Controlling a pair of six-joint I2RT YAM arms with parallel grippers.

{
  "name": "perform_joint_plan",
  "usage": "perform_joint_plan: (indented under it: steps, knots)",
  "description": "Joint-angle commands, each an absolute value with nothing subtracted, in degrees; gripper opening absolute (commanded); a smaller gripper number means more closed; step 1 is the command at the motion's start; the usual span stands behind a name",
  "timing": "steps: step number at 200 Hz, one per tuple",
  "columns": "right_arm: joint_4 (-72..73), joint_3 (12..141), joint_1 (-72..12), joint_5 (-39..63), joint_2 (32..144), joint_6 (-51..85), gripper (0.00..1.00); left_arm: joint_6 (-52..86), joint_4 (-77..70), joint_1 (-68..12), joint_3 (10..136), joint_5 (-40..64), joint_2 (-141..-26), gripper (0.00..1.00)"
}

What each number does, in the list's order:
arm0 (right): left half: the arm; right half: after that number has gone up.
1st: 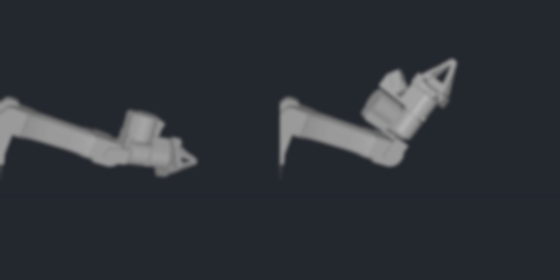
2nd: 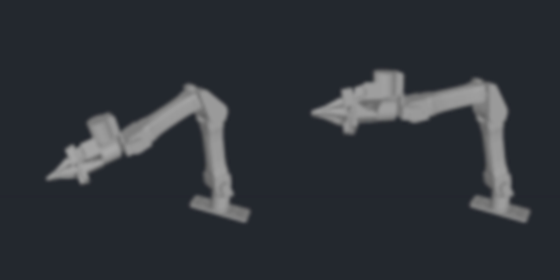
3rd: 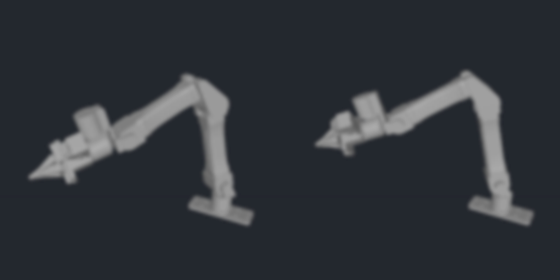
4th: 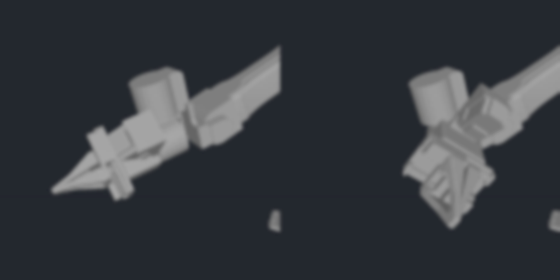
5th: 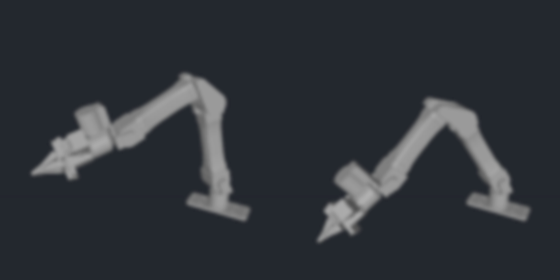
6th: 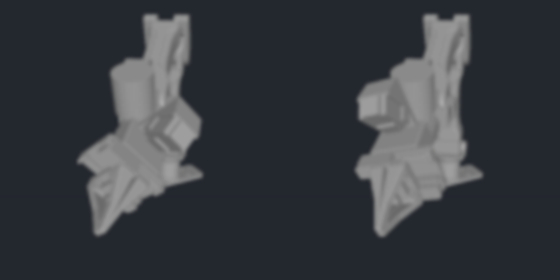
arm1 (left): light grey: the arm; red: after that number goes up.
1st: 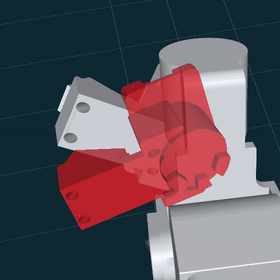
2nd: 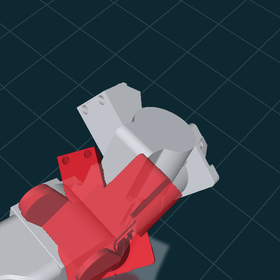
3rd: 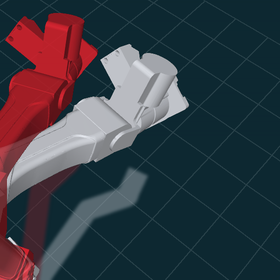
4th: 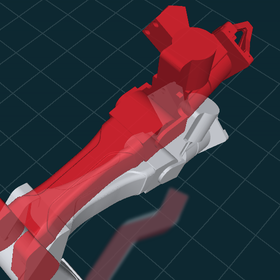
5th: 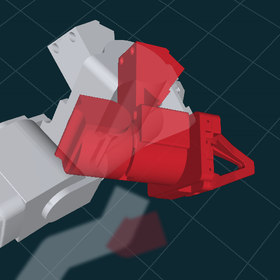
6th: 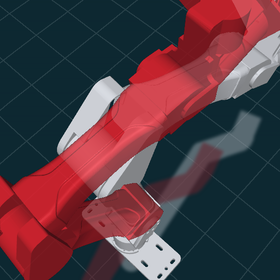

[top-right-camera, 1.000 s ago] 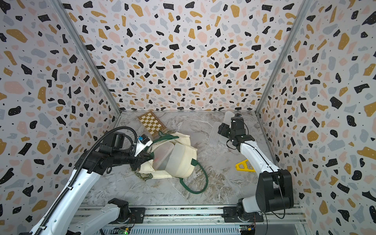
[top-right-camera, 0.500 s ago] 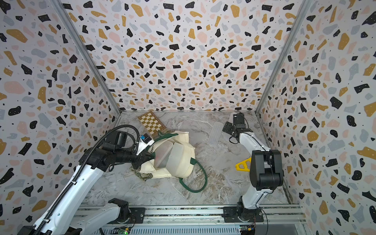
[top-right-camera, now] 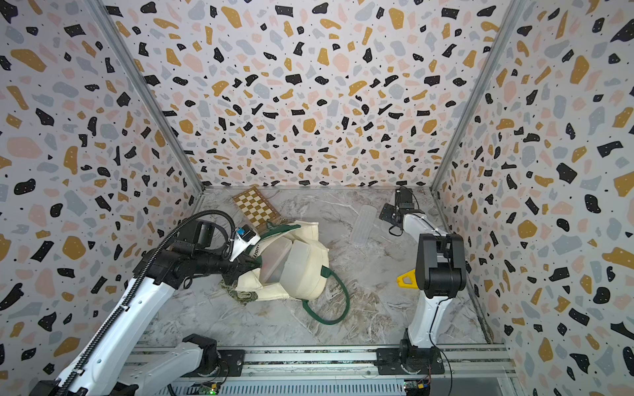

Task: Take out the pencil case from the canvas bag
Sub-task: Place the pencil case at the center of the board.

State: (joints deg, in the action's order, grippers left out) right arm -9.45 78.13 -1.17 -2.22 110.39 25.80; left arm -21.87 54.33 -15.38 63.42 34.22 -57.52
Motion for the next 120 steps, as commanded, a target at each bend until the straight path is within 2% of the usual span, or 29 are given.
perform_joint_plan:
  steps: [1,120]
  knots:
    - [-11.45,82.21,-1.05,-3.42,111.76,24.92,0.67,-22.61,53.01,-15.20,63.77,34.32,-57.66,0.00]
    - [-16.70,92.25,-0.96,-6.26,123.70,22.26,0.72,-23.47,53.70,-15.19,64.06,36.60,-58.89,0.00]
